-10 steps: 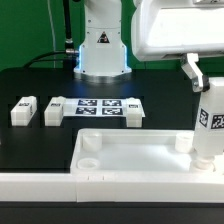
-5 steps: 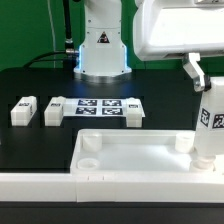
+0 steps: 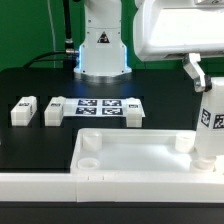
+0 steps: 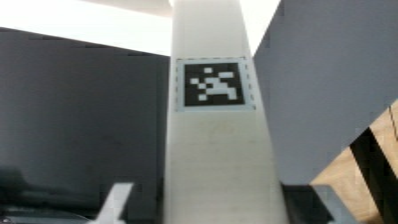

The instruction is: Assemble desk

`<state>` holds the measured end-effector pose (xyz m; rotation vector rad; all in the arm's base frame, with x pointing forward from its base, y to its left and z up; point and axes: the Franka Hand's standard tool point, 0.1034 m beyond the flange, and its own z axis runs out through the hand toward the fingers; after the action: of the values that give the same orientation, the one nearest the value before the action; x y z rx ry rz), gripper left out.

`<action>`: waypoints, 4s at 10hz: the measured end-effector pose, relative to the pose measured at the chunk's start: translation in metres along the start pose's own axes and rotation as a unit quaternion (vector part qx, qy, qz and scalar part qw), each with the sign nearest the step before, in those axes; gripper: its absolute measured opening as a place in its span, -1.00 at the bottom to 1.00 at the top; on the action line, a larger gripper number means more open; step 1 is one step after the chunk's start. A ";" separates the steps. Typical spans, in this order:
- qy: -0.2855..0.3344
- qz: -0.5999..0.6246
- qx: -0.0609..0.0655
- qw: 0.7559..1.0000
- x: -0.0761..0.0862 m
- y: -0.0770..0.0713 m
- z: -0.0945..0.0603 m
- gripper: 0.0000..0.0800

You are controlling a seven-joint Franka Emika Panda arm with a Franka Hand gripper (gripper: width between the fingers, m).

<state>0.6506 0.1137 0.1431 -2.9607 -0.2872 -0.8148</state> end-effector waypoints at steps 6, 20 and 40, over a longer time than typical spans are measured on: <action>-0.003 -0.005 0.000 1.000 -0.006 0.000 -0.004 -0.27; 0.022 -0.003 -0.005 1.000 -0.007 0.006 0.010 -0.27; -0.298 0.033 0.017 0.954 -0.003 0.010 0.026 0.62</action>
Offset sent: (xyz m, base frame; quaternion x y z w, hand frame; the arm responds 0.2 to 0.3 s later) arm -0.0136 0.0013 0.0029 0.0069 -0.0082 -0.0044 0.9999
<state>0.6631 0.1065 0.1187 -3.0830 -0.2177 0.1146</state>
